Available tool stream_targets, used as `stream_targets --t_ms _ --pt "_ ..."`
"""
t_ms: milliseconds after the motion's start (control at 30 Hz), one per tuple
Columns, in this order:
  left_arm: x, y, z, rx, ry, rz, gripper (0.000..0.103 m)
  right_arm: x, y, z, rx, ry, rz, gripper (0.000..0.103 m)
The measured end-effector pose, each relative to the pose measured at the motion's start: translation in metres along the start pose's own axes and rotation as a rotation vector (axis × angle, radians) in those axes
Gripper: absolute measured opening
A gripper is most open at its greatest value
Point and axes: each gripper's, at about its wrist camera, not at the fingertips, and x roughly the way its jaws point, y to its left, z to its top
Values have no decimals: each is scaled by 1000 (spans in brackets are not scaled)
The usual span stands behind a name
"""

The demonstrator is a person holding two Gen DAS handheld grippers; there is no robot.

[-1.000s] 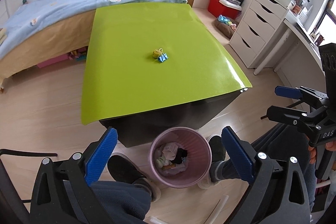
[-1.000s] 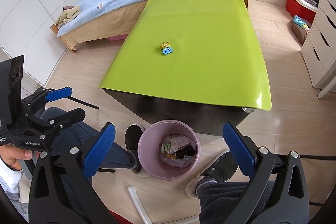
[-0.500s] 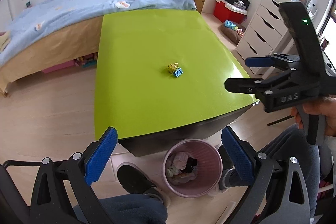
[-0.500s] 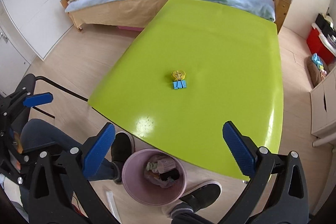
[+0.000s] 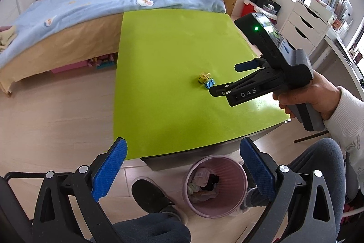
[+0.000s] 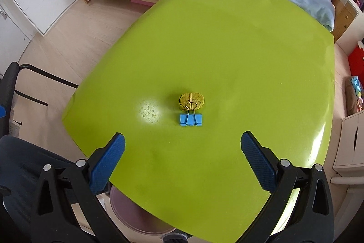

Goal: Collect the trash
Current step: 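Grasp the blue binder clip on the table with the right tool, then grasp the yellow tape roll with the left tool while the right tool holds the clip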

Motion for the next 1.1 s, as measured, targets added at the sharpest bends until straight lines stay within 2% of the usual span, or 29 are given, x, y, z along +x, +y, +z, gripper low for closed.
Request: stream_targets --t_ms 33,67,200,367,500,567,733,1100 --pt "1 1 0 -1 2 0 95 4 -1 2 -9 8 -1 89" --pt "2 2 1 -2 5 -2 95 10 -2 4 -17 20 -1 75" --pt "4 6 3 -14 11 -5 95 26 -7 9 -23 51 7 63" --pt "7 8 5 -17 14 -13 95 31 -6 8 -33 56 2 34" --pt "10 10 5 -25 18 -19 95 33 -7 7 -35 49 -5 31" --pt "11 10 5 -24 20 -22 95 34 -5 6 -39 41 -18 24" --pt "12 9 7 -23 23 -26 95 31 -10 4 -29 25 -17 24" --pt "27 -6 34 42 14 -35 95 -11 -24 -21 65 -37 -3 24"
